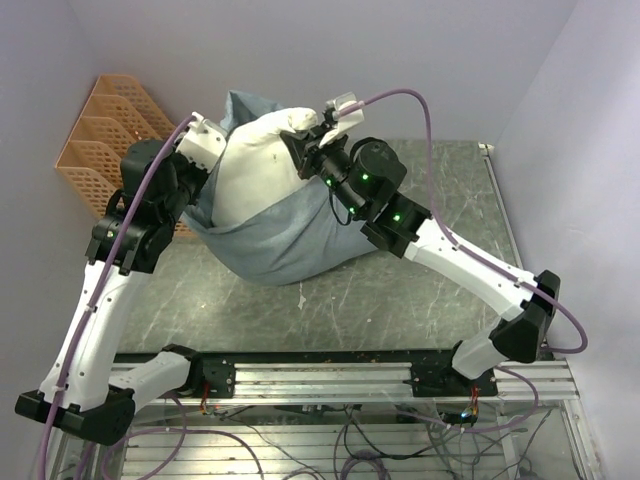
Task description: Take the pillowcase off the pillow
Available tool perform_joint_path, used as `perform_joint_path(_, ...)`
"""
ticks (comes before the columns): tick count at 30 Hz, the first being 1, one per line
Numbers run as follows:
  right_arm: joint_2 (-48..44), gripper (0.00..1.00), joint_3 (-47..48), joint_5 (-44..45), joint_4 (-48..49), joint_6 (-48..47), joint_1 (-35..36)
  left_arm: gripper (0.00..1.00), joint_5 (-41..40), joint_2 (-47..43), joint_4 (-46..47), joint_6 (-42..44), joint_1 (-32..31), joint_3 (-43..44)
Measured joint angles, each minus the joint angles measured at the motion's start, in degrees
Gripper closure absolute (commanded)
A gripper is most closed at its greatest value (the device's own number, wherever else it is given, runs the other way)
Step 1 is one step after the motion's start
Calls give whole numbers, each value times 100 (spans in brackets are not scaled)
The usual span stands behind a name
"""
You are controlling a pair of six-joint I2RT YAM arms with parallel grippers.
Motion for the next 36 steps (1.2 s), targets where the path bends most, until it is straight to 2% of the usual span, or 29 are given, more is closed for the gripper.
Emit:
perform_joint_path(3,-210,100,-195,-179,4,55,-48,89,-201,15,136,15,0,-66)
perform_joint_path(5,-389,100,-352,-291,2,101,-101,93,-343,13,243,24,0,-87)
perform_joint_path(12,-957,100,-776,-623,-7,297,-446,93,-802,-72,647,83,0,-315)
perform_joint_path(17,-1386,100,-1198,-833,44,525,-905,93,-1314,-295,1154,391,63,-898)
perform_joint_path(21,-1816,100,-1578,-1003,122,756,-1292,93,-1475,-256,1425,564,459,-1414)
perform_joint_path(26,-2131,100,-1873,-1268,129,999,-1587,92,-1290,17,1543,402,866,-1552)
perform_joint_path(27,-2149,100,-1908,-1309,129,1045,-1637,82,-1193,35,1523,341,898,-1543)
perform_joint_path(29,-2175,100,-1980,-1377,129,1134,-1751,26,-835,46,1320,175,946,-1451)
perform_joint_path(30,-2186,100,-2009,-1392,140,1176,-1808,10,-638,46,1174,116,960,-1368)
perform_joint_path(32,-2210,100,-2055,-1397,181,1244,-1910,3,-138,46,752,-63,999,-1058)
perform_joint_path(36,-2225,100,-2057,-1429,291,1364,-2037,0,1016,48,-149,-533,1025,140)
